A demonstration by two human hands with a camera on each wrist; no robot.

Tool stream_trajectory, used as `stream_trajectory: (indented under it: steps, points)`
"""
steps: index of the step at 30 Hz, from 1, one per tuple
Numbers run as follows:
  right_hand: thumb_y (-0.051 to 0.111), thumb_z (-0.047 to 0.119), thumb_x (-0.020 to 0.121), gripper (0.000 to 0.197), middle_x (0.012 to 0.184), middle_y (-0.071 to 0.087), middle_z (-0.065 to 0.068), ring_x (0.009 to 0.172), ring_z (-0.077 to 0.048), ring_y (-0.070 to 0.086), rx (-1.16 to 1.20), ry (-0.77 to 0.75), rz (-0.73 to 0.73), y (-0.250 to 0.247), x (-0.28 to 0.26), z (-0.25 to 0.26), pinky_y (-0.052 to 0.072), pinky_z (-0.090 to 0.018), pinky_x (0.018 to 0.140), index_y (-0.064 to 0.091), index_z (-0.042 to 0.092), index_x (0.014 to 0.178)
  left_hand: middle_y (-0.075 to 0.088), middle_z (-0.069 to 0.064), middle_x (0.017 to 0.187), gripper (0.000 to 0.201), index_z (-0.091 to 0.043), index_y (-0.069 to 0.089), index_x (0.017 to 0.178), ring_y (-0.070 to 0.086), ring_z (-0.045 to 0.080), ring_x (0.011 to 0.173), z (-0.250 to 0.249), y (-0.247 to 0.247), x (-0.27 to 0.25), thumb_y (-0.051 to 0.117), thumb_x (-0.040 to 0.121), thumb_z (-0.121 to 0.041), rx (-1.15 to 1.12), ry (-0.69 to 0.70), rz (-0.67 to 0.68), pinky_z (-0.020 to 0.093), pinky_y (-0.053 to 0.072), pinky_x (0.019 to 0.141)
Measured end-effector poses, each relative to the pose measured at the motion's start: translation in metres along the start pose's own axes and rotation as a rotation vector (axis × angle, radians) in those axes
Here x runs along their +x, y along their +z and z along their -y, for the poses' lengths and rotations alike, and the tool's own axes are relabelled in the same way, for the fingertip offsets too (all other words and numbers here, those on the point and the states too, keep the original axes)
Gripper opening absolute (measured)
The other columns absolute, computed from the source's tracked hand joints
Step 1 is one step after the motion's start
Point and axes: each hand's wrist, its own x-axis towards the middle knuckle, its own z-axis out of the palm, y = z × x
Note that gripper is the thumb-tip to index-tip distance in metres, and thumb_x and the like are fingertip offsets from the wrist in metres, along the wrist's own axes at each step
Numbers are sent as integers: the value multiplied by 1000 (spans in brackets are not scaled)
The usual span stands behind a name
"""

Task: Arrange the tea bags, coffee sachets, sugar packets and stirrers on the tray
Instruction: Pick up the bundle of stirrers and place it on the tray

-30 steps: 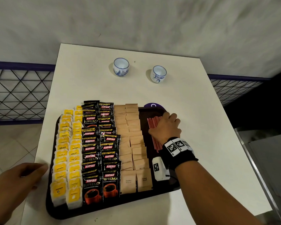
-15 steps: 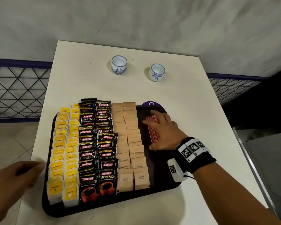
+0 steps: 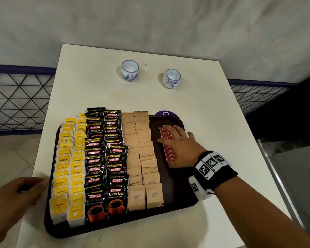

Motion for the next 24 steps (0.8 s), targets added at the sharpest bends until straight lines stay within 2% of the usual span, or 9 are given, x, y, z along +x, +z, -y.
stream_trajectory:
  steps: [3,7,9,12,14,16,17,21,24]
  points:
    - [79,43,68,98,164,-8,5,152,-28,-9,8,-11,-28,1,1,1,15,-68,115,26,44,150,71,8,93,10,-19,69,100,68,32,87,-8,-1,-2,70,96,-28,6,62,37,44,56,75]
    - [79,46,69,94,165,-1,7,152,-25,-2,170,17,-93,-2,-7,-4,16,-60,117,30,43,150,73,9,95,3,-23,72,97,70,32,89,8,0,10,71,95,-26,-28,25,3,39,60,63]
    - [78,43,76,80,159,22,3,146,-22,21,409,123,-280,2,-17,-10,30,-46,115,42,35,146,77,9,95,6,-29,76,94,74,33,86,24,0,21,71,94,-26,-110,-57,-37,43,63,69]
    - [71,30,87,40,126,55,-7,114,-24,57,677,455,-554,20,-37,-25,43,-29,95,64,16,124,80,8,90,13,-31,78,94,77,33,82,32,2,28,71,94,-20,-149,-117,-25,54,60,82]
    - [69,26,88,23,112,66,-8,102,-25,64,707,586,-468,37,-48,-33,46,-30,90,70,16,108,79,10,90,14,-23,79,96,77,34,82,25,6,26,70,94,-12,-161,-130,-10,57,59,86]
    - [69,21,87,4,95,74,-1,92,-22,69,793,570,-374,52,-55,-37,54,-40,88,73,23,87,79,14,92,17,-21,80,96,77,36,83,21,9,25,70,92,-7,-174,-158,15,58,57,89]
    - [70,19,86,9,85,75,3,85,-19,70,839,553,-354,57,-58,-37,56,-44,84,73,24,79,79,14,91,20,-24,80,94,77,37,83,21,9,25,72,90,-6,-173,-186,15,58,57,89]
    - [71,14,85,11,78,74,8,80,-13,70,885,521,-368,60,-56,-41,56,-39,82,75,22,78,79,16,92,21,-24,81,93,77,38,84,13,11,27,77,85,-5,-201,-234,-27,57,57,90]
    - [71,13,85,14,81,75,5,83,-16,70,889,527,-396,57,-52,-54,54,-34,82,74,24,78,79,17,88,16,-14,79,95,76,37,81,-15,23,24,77,84,-2,-229,-166,-54,43,62,78]
